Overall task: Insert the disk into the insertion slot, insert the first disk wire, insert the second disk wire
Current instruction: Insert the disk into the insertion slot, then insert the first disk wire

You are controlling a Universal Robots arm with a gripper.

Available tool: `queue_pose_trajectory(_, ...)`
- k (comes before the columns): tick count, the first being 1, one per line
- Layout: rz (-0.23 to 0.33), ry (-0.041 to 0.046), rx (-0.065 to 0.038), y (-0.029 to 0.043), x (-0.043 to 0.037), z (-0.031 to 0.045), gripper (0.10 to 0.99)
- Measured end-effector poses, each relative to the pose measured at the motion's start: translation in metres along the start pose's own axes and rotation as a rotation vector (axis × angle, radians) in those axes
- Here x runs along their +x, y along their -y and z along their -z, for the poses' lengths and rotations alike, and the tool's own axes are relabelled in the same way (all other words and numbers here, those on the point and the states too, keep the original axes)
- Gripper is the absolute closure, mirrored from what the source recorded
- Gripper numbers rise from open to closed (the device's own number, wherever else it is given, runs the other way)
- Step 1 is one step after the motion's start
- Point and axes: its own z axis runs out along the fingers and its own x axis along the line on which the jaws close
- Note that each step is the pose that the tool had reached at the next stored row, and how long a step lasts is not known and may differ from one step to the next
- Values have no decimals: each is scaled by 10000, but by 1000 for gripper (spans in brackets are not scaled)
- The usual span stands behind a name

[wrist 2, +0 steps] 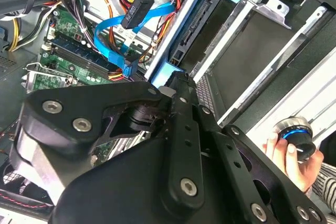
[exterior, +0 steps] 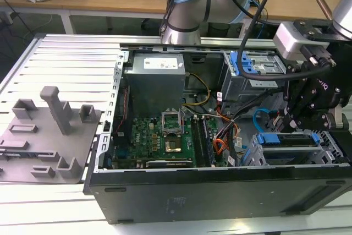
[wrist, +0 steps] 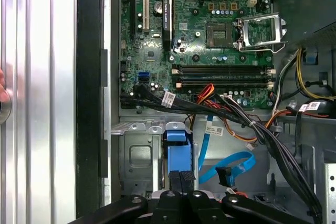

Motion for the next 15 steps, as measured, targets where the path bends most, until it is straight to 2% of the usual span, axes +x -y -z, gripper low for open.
queue_pose_trajectory(9,2,-1,0,18,0,0,980)
queue_pose_trajectory(10,-1,-5,-4,99,-2,4,980)
queue_pose_trajectory(12,0,-10,-10,169,-3,8,980)
queue_pose_trajectory(13,-2,-11,-18,237,-5,11,980)
queue_pose_trajectory(15,1,-13,-22,276,-6,13,980)
